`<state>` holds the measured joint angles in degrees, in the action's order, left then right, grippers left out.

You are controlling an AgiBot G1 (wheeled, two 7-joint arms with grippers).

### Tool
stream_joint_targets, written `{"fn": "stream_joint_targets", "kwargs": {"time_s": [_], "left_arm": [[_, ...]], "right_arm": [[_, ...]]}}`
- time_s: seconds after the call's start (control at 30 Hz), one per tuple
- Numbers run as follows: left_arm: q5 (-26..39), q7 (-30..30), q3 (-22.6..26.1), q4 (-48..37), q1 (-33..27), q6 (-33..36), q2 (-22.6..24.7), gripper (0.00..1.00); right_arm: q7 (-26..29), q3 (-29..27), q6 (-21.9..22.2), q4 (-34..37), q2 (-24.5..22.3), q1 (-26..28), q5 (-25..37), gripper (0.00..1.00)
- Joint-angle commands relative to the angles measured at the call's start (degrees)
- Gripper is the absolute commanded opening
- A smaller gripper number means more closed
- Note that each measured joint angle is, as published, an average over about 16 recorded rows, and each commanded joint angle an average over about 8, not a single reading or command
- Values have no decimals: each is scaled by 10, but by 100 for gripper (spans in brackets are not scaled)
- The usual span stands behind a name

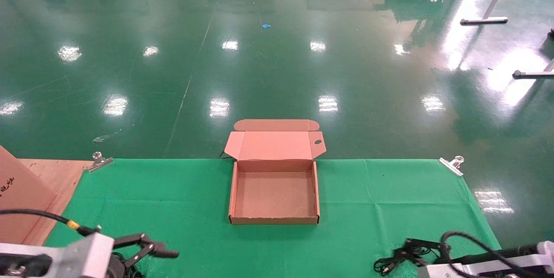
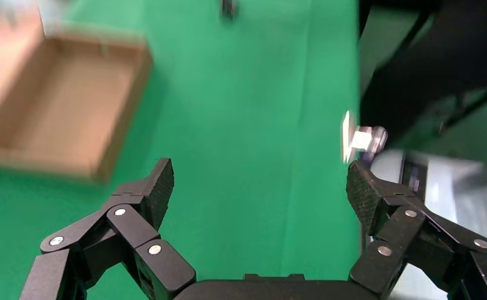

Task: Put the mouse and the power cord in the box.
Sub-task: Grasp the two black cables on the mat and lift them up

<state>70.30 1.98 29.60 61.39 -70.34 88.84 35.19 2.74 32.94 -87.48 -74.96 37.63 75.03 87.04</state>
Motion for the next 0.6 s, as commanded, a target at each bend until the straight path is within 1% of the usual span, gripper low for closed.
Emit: {"fn": "stream_joint_targets", "kwargs": {"time_s": [0.03,0.17,0.37,0.5,0.6], "left_arm": [[40,-14,18,-18,-12,-1,3,100],[126,-58,53,-73,-41,-22,34,100],[239,-134,98,-162,-78,-72,91,100],[297,-180,125,-222,-99,-104,128,100],[323,-210,136,-267,-113,-128,152,100]], "right_arm": [[-7,25,0,0,9,17,59,100],[-34,55,22,28,38,31,139,100],[-90,90,78,107,92,48,237,100],[-129,105,120,179,130,60,277,100],[-160,112,151,240,157,71,295,100]]}}
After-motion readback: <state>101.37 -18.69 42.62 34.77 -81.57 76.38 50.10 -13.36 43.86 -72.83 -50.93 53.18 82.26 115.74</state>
